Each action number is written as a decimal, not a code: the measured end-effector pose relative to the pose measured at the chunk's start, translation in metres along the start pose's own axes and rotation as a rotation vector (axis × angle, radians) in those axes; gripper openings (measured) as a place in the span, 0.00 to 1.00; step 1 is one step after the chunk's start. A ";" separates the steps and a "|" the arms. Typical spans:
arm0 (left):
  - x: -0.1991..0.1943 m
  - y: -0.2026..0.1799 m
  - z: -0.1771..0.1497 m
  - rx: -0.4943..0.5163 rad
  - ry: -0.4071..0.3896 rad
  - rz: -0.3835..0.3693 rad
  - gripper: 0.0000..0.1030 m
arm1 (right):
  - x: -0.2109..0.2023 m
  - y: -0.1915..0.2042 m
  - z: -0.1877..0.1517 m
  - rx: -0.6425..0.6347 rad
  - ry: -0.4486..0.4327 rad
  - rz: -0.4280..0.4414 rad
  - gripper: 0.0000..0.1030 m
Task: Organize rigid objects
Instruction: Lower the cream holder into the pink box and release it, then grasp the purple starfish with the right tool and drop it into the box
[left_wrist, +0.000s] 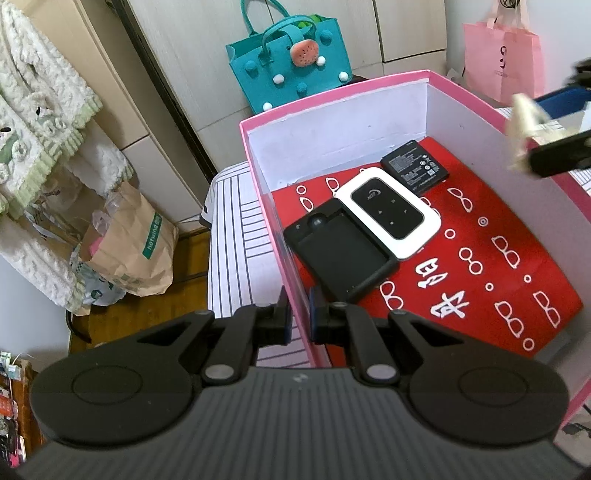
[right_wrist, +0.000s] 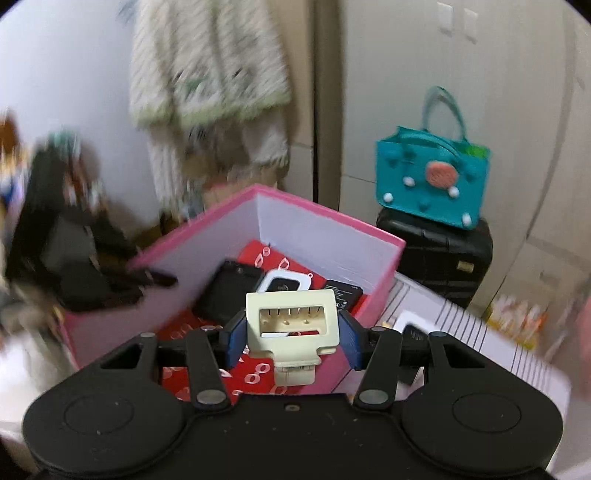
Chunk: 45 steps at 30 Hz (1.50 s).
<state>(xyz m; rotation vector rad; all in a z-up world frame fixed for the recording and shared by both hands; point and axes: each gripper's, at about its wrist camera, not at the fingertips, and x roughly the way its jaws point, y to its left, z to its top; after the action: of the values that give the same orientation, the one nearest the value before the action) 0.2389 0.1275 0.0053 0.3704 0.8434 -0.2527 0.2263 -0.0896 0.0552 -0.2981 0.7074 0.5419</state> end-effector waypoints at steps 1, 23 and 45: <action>-0.001 -0.001 0.000 0.002 0.001 0.001 0.07 | 0.009 0.003 0.002 -0.036 0.022 -0.010 0.55; -0.004 0.003 -0.001 -0.028 -0.003 -0.026 0.08 | -0.046 -0.043 -0.026 0.239 -0.137 0.052 0.64; -0.006 0.003 -0.004 -0.025 -0.016 -0.028 0.08 | 0.022 -0.048 -0.138 0.336 0.025 -0.147 0.59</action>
<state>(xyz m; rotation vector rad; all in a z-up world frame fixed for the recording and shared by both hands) 0.2338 0.1321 0.0082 0.3326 0.8362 -0.2704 0.1938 -0.1810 -0.0567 -0.0424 0.7807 0.2731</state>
